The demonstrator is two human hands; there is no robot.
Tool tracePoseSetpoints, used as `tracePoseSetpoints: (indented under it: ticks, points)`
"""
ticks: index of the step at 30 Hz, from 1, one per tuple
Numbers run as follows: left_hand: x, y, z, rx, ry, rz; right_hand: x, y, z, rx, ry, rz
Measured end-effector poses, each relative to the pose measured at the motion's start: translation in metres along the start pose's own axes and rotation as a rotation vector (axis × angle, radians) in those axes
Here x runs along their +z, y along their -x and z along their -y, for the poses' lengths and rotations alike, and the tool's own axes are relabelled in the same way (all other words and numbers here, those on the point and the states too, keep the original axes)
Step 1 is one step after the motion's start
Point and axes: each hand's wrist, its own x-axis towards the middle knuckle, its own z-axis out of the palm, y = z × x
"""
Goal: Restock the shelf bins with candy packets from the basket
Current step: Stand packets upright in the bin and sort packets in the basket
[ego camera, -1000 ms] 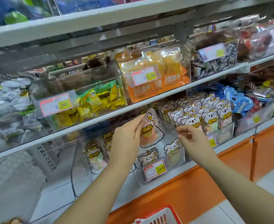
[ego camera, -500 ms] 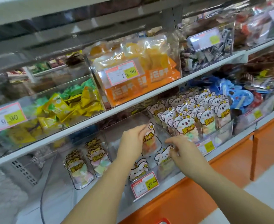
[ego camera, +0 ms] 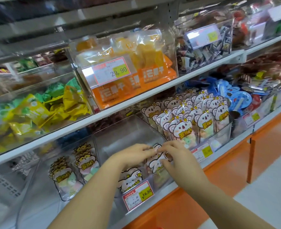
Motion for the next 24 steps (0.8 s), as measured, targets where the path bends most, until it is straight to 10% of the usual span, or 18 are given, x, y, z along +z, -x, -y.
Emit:
tracePoseSetpoints:
  ticks: [24]
  points:
    - [0.001, 0.011, -0.004, 0.071, -0.190, 0.032, 0.005, 0.008, -0.003, -0.047, 0.016, -0.065]
